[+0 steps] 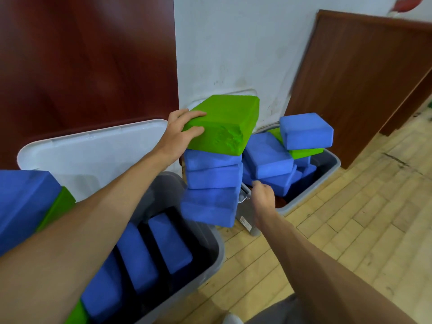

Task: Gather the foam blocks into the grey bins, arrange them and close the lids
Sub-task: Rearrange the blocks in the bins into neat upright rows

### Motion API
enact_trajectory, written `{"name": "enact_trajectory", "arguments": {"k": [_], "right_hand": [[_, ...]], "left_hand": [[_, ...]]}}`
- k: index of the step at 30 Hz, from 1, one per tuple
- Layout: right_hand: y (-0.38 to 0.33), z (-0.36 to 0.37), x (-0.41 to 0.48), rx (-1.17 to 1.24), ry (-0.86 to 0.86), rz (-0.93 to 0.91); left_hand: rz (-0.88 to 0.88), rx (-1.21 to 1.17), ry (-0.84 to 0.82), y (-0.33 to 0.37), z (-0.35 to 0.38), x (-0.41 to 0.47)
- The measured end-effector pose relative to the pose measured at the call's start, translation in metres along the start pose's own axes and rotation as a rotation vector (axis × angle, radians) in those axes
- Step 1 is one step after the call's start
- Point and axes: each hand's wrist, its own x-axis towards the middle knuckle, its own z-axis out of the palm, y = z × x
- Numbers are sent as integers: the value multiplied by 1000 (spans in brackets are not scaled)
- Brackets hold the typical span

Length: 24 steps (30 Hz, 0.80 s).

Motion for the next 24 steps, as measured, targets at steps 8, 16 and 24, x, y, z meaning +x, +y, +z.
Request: {"name": "enact_trajectory", "arguments": {"k": [8, 16, 24], "right_hand": [[-54, 21, -3, 395, -184, -141], [-83, 7, -2, 353, -253, -64], [-83, 1, -4, 414, -362, -115]], "left_hand": [[-18, 30, 51, -5, 7, -3], [-274, -287, 127, -25, 6, -7], [-477, -470, 93, -37, 37, -30]]}}
